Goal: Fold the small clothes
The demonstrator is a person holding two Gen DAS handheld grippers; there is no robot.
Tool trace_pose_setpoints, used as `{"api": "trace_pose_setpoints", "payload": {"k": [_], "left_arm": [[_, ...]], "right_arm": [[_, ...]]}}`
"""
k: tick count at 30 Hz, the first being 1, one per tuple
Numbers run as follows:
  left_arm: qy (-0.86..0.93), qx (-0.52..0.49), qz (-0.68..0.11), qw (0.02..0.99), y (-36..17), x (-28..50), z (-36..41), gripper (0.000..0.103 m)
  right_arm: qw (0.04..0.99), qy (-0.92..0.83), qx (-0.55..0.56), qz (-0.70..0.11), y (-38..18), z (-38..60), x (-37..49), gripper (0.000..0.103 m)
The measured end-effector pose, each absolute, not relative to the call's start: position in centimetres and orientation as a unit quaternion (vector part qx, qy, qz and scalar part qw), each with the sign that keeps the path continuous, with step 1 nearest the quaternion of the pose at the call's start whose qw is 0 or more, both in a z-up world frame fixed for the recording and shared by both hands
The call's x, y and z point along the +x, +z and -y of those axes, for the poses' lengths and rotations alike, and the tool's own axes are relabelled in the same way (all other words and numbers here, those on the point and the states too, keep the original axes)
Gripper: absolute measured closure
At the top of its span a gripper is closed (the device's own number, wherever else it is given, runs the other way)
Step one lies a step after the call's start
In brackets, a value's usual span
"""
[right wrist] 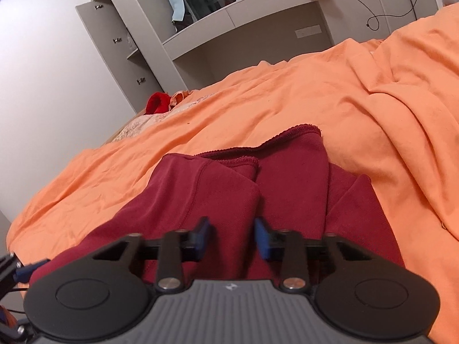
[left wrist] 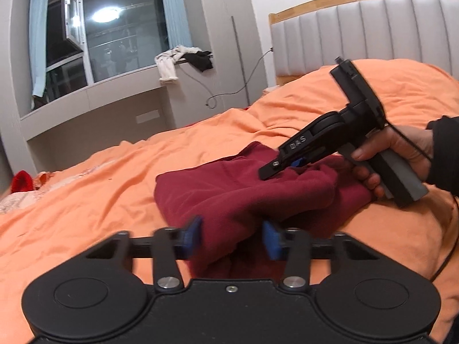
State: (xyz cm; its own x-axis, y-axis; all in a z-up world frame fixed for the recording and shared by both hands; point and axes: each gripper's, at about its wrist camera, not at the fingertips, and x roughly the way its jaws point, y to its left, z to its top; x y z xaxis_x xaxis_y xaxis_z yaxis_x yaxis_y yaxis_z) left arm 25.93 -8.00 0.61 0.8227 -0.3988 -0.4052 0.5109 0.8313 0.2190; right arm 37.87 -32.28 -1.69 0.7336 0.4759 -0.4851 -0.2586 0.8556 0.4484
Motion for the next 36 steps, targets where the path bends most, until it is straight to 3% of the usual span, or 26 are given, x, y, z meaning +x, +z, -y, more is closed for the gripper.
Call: {"api": "trace_pose_setpoints", "payload": {"k": [3, 6, 13, 29, 34, 36], "left_arm": [[-0.24, 0.155, -0.176, 0.942, 0.7, 25.9, 7.9, 0.071], [-0.239, 0.154, -0.172, 0.943, 0.5, 25.7, 8.0, 0.076], [-0.234, 0.15, -0.181, 0.944, 1.2, 26.3, 9.7, 0.08], [-0.246, 0.182, -0.184, 0.934, 1.4, 26.8, 15.0, 0.081], [-0.247, 0.181, -0.187, 0.934, 1.2, 26.8, 14.6, 0.081], [-0.246, 0.183, -0.187, 0.933, 1.1, 26.8, 14.7, 0.081]], "right_arm": [[0.921, 0.194, 0.17, -0.292, -1.3, 32.0, 37.6, 0.092], [0.935, 0.186, 0.154, -0.261, -0.2, 31.7, 37.0, 0.095], [0.955, 0.166, 0.149, -0.197, 2.5, 32.5, 35.8, 0.096], [0.946, 0.112, 0.217, -0.214, 1.6, 39.2, 36.1, 0.102], [0.936, 0.13, 0.21, -0.249, 0.1, 39.3, 36.6, 0.093], [0.933, 0.14, 0.207, -0.26, -0.2, 38.9, 36.7, 0.069]]}}
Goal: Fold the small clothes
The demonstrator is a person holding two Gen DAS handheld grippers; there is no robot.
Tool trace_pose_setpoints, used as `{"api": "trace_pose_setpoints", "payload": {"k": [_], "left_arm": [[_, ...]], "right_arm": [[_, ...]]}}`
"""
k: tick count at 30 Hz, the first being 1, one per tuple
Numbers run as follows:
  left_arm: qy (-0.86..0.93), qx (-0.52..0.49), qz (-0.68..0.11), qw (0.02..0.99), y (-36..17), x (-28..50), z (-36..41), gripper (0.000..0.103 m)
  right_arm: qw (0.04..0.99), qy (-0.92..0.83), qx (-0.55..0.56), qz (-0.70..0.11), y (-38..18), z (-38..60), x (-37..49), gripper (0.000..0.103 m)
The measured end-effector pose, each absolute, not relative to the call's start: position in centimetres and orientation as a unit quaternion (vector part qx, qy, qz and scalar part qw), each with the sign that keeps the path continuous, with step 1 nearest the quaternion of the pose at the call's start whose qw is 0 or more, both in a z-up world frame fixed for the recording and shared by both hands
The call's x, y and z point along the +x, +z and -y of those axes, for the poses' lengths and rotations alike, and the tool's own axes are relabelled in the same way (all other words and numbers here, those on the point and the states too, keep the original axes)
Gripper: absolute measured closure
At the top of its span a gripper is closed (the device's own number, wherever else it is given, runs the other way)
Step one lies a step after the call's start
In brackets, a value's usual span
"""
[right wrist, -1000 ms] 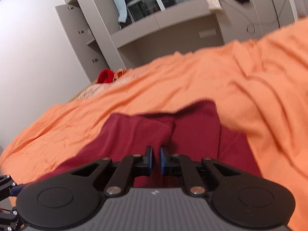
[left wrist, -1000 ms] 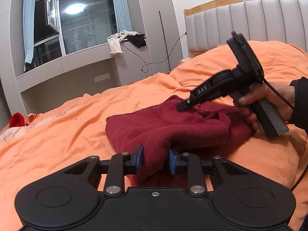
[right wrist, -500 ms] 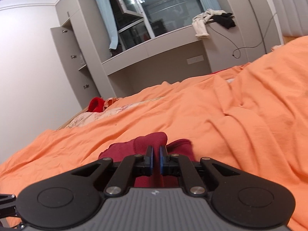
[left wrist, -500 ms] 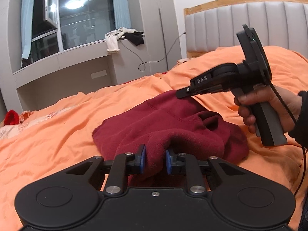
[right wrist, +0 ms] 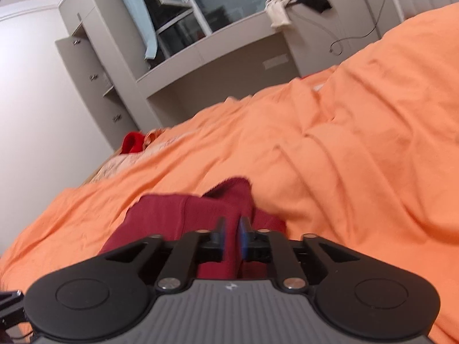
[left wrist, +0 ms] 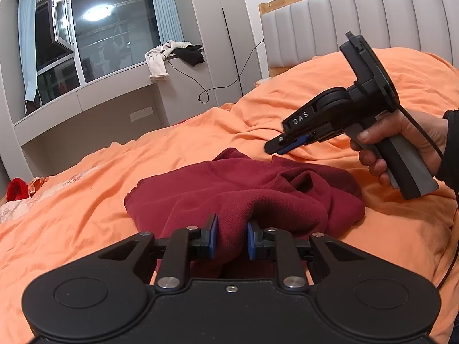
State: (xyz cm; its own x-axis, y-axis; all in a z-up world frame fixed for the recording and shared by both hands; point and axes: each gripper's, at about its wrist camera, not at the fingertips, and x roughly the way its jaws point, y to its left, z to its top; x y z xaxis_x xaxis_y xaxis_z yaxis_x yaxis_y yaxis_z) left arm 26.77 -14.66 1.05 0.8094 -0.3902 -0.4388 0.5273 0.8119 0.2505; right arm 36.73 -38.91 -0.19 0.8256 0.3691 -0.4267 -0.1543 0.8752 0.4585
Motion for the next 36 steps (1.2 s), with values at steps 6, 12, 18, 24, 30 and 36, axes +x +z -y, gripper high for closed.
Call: {"api": "trace_pose_setpoints", "payload": {"k": [6, 12, 18, 24, 30, 36], "left_arm": [[-0.247, 0.181, -0.185, 0.934, 1.1, 26.9, 14.7, 0.081], [-0.245, 0.159, -0.182, 0.939, 1.7, 27.1, 14.3, 0.083], [-0.257, 0.153, -0.173, 0.939, 2.5, 26.7, 15.4, 0.083], [-0.268, 0.191, -0.178, 0.927, 1.1, 26.0, 16.9, 0.083], [-0.268, 0.178, -0.182, 0.929, 1.0, 26.3, 16.7, 0.082], [-0.265, 0.14, -0.191, 0.935, 1.5, 27.0, 15.7, 0.082]], "right_arm": [[0.925, 0.156, 0.195, -0.286, -1.3, 37.2, 37.2, 0.06], [0.937, 0.155, 0.155, -0.274, -0.9, 35.9, 36.4, 0.097], [0.955, 0.131, 0.171, -0.203, 1.9, 37.3, 34.4, 0.098], [0.951, 0.107, 0.176, -0.231, 1.1, 39.1, 34.2, 0.098], [0.949, 0.098, 0.151, -0.258, -0.6, 39.3, 33.8, 0.092], [0.953, 0.105, 0.143, -0.246, 0.0, 40.1, 30.5, 0.039]]}}
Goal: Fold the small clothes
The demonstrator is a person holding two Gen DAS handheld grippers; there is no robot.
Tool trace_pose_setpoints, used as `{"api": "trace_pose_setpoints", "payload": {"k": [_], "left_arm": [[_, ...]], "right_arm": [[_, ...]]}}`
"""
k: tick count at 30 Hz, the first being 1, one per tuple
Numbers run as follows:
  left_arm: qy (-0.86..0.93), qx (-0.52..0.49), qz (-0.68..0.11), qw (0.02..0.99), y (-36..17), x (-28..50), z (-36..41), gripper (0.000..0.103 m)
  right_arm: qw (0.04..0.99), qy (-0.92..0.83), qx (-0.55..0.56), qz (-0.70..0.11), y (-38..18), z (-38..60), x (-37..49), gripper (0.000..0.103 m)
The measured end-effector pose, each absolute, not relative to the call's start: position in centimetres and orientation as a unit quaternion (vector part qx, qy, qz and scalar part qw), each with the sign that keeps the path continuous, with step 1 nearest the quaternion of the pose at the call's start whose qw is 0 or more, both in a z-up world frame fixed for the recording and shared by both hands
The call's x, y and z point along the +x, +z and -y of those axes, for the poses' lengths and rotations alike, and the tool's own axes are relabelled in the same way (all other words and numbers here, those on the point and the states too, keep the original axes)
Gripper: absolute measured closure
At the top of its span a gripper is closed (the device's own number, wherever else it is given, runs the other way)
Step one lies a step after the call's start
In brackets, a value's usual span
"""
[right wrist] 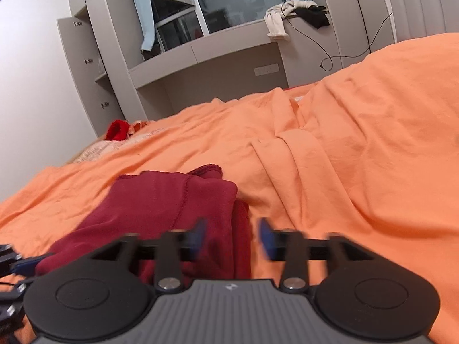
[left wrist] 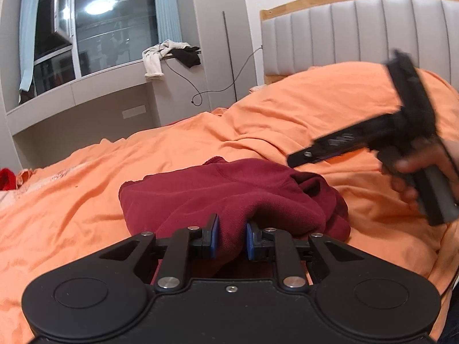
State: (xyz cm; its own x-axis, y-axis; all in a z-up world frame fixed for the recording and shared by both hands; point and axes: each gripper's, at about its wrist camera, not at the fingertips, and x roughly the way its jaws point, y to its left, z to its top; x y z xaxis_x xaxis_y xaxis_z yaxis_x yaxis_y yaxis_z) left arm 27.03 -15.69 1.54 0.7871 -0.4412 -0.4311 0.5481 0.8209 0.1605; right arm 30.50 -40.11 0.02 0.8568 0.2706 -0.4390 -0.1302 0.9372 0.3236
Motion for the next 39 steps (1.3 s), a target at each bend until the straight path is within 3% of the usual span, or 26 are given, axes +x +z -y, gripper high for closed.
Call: {"api": "trace_pose_setpoints", "payload": {"k": [2, 6, 9, 25, 39], "left_arm": [[-0.263, 0.131, -0.192, 0.936, 1.7, 27.2, 15.5, 0.082], [-0.262, 0.114, -0.198, 0.938, 1.9, 27.7, 15.4, 0.082], [-0.261, 0.105, -0.203, 0.938, 1.9, 27.8, 15.4, 0.082], [-0.278, 0.034, -0.229, 0.932, 2.8, 29.4, 13.4, 0.083], [-0.296, 0.044, -0.225, 0.927, 2.5, 28.9, 13.7, 0.082]], "right_arm": [[0.953, 0.123, 0.135, -0.243, 0.5, 40.1, 29.1, 0.031], [0.953, 0.168, 0.09, -0.234, 1.4, 38.7, 25.6, 0.006], [0.953, 0.195, 0.027, -0.229, 1.8, 36.6, 23.3, 0.002], [0.971, 0.149, -0.085, -0.169, 1.0, 28.7, 21.7, 0.001], [0.978, 0.007, -0.174, -0.118, -0.6, 27.1, 23.9, 0.001]]}}
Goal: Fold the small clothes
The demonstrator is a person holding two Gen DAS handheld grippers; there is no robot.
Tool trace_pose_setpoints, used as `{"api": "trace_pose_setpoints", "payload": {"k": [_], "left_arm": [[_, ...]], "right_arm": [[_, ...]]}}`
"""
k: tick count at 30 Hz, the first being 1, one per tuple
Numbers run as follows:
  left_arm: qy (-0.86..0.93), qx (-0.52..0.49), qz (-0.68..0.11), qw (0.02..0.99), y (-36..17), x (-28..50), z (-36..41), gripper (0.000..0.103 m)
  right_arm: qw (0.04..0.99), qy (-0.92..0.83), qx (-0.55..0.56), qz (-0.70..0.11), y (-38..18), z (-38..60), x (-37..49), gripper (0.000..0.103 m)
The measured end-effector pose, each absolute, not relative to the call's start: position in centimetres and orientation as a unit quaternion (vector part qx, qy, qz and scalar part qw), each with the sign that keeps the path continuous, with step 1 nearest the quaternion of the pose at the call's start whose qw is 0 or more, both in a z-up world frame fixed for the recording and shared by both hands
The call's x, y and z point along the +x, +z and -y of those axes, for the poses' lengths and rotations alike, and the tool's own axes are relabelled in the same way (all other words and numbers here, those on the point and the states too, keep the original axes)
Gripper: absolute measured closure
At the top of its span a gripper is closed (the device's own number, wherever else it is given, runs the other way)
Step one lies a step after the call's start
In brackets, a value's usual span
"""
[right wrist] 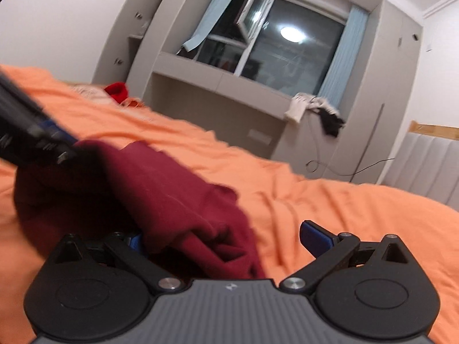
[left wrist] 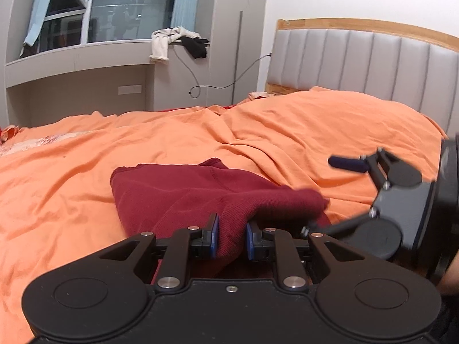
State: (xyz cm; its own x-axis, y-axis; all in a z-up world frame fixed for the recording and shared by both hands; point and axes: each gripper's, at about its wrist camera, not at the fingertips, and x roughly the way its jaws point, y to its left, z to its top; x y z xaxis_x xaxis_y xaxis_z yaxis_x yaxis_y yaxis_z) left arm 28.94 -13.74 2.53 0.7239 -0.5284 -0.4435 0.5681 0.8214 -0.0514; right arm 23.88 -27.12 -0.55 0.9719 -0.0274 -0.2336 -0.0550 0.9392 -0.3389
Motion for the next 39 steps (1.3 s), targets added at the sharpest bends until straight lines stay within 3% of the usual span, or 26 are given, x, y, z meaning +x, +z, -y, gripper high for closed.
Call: {"api": "trace_pose_setpoints", "payload": {"k": [14, 19, 29, 39], "left_arm": [[-0.306, 0.099, -0.233, 0.918, 1.2, 28.0, 14.7, 0.082], [-0.306, 0.113, -0.234, 0.916, 0.9, 27.8, 15.0, 0.082], [-0.3, 0.147, -0.228, 0.914, -0.1, 27.0, 15.9, 0.082], [-0.303, 0.147, -0.225, 0.914, -0.3, 26.9, 15.6, 0.082]], "right_arm": [[0.933, 0.026, -0.334, -0.133, -2.8, 28.3, 23.1, 0.0], [0.951, 0.104, -0.219, -0.191, -0.5, 33.1, 23.2, 0.0], [0.976, 0.105, 0.044, -0.184, 0.9, 39.2, 25.7, 0.001], [0.952, 0.113, 0.144, -0.247, -1.9, 39.3, 34.1, 0.048]]}}
